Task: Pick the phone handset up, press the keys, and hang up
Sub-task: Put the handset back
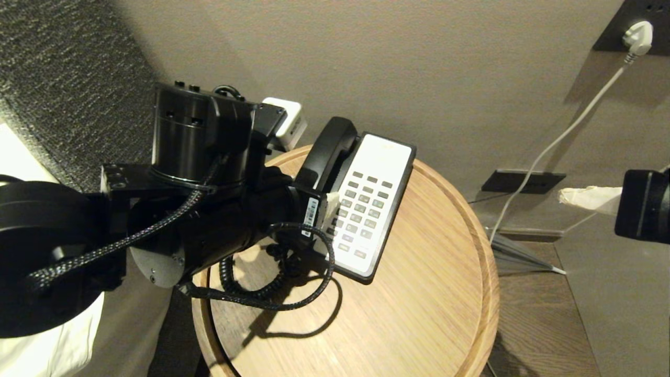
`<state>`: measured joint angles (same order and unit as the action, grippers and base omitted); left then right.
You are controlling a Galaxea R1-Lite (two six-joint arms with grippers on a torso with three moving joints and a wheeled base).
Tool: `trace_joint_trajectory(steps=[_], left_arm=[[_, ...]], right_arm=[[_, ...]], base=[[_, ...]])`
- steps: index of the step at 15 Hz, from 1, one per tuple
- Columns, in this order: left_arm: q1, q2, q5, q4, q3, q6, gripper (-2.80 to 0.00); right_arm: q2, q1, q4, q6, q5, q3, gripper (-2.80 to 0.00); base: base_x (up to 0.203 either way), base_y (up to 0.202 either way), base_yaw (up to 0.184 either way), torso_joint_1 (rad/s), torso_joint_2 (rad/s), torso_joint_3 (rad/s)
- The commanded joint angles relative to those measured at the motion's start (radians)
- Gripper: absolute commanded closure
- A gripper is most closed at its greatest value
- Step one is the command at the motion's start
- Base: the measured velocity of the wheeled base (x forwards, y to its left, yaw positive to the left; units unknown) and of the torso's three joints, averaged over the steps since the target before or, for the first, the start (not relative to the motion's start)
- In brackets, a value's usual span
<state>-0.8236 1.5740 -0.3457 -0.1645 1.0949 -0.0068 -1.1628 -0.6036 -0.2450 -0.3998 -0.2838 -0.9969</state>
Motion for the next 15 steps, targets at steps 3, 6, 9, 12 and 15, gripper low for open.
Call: trace_joint_trajectory(steps=[3, 6, 9, 12, 15], left_arm=[[-0.002, -0.012, -0.002, -0.006, 0.005, -0.001, -2.8], [-0.002, -0.022, -0.001, -0.024, 0.007, -0.001, -2.8], [-0.012, -0.028, 0.002, -0.028, 0.017, -0.002, -2.8], [-0.019, -0.031, 0.002, -0.032, 0.012, -0.002, -2.8], [-0.022, -0.031, 0.004, -0.03, 0.01, -0.002, -2.8]], right_arm=[[0.006, -0.001, -0.002, -0.002, -0.001, 0.009, 0.0], [0.005, -0.001, -0.002, -0.002, -0.001, 0.011, 0.0], [0.006, -0.001, 0.001, -0.002, 0.0, 0.02, 0.0], [0.011, -0.001, 0.009, -0.004, 0.0, 0.04, 0.0], [0.021, -0.001, 0.011, -0.002, 0.0, 0.076, 0.0]], base=[[0.0, 0.0, 0.0, 0.0, 0.0, 0.0], [0.0, 0.0, 0.0, 0.0, 0.0, 0.0], [0.0, 0.0, 0.0, 0.0, 0.0, 0.0], [0.0, 0.0, 0.0, 0.0, 0.0, 0.0], [0.0, 0.0, 0.0, 0.0, 0.0, 0.0]])
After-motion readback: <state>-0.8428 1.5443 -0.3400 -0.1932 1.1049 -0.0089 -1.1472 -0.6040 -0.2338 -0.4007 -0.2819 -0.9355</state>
